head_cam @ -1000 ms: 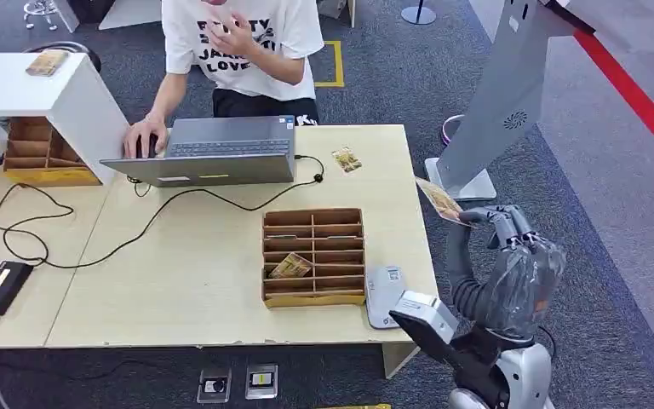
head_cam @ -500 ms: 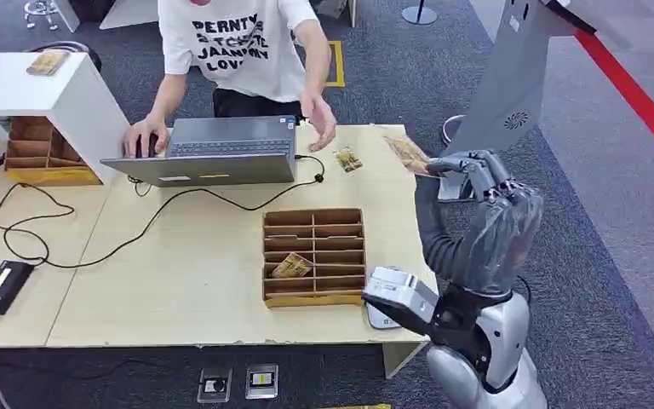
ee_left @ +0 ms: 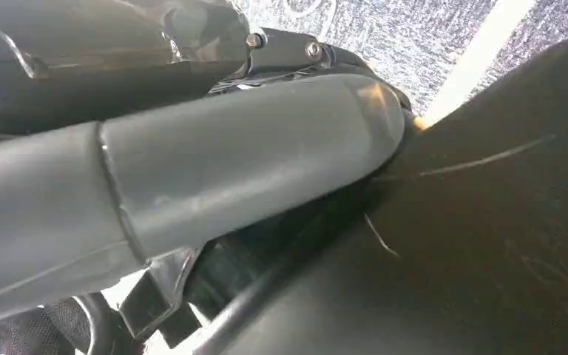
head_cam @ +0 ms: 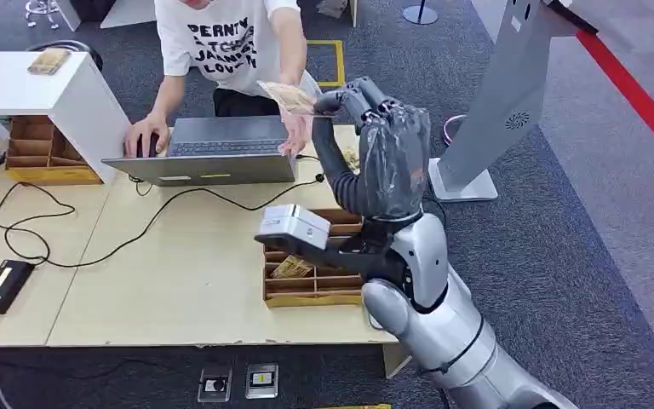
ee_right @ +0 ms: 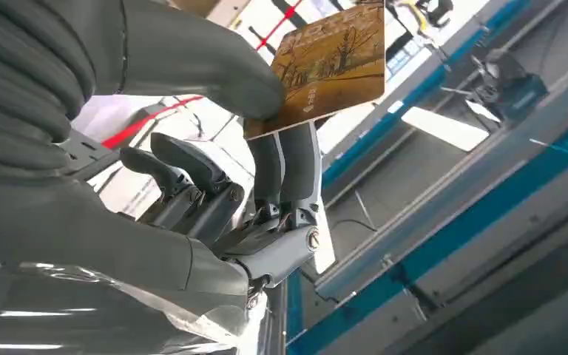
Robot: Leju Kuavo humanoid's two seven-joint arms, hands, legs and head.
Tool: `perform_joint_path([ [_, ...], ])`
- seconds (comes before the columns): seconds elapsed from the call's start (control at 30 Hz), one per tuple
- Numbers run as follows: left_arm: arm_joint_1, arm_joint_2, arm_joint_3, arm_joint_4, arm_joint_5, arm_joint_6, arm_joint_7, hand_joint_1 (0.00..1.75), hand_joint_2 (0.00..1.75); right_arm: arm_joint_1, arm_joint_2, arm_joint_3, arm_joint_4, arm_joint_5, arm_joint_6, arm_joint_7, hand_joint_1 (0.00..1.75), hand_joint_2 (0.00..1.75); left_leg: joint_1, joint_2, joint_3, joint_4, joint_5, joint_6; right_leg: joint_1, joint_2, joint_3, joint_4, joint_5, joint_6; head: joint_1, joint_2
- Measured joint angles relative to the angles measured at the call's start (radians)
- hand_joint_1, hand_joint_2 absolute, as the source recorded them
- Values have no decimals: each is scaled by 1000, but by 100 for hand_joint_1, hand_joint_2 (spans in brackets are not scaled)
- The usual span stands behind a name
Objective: Pass the card to the sensor for recognition and then transmit it.
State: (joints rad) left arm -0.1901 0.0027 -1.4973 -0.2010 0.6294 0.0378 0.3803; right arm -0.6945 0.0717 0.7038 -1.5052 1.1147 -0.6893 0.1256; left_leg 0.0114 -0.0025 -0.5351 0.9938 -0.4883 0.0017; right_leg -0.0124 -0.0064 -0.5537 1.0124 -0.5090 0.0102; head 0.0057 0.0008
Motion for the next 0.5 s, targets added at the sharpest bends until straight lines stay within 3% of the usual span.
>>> perform_joint_path([
  [0.5, -4, -2, -7, 0, -24, -13, 11, 0, 0, -224, 45, 26, 396, -19, 28, 97, 175, 175, 0, 0, 0, 0, 0, 0, 0, 0, -1, 0, 0, 0, 0, 0],
])
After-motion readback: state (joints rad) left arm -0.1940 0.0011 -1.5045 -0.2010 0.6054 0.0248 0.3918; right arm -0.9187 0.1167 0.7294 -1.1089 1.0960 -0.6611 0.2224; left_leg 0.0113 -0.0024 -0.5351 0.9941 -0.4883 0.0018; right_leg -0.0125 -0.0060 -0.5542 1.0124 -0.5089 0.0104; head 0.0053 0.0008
